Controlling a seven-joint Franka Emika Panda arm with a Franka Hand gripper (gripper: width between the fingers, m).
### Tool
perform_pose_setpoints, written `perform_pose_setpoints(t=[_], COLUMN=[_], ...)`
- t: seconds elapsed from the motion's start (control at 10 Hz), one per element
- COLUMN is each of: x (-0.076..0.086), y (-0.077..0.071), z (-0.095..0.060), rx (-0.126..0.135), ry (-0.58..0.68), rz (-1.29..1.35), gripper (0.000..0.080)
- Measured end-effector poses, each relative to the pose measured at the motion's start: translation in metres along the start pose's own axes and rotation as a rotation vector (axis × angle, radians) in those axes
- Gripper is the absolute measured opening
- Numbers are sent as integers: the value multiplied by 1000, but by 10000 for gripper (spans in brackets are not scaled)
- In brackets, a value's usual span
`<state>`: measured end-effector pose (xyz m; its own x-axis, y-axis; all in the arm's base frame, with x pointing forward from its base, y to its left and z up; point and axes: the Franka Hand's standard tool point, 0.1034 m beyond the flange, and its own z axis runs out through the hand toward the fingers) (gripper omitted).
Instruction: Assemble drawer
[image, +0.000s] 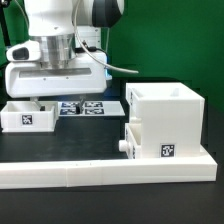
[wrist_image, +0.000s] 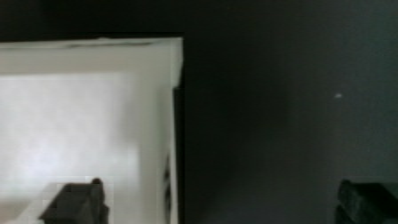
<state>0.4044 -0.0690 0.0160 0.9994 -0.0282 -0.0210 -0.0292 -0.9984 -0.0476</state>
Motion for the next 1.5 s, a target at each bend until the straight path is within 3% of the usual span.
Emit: perform_pose_setpoints(t=[0.2, 0.4, 0.9, 1.1, 1.5], x=[-6, -12, -12, -19, -25], y=[3, 17, 14, 2, 3], z=[7, 8, 8, 12, 13], rx=[4, 17, 14, -4, -17], ry=[-19, -33, -29, -16, -6], rz=[-36, -52, -48, -27, -55], gripper=[649, 649, 649, 649, 649])
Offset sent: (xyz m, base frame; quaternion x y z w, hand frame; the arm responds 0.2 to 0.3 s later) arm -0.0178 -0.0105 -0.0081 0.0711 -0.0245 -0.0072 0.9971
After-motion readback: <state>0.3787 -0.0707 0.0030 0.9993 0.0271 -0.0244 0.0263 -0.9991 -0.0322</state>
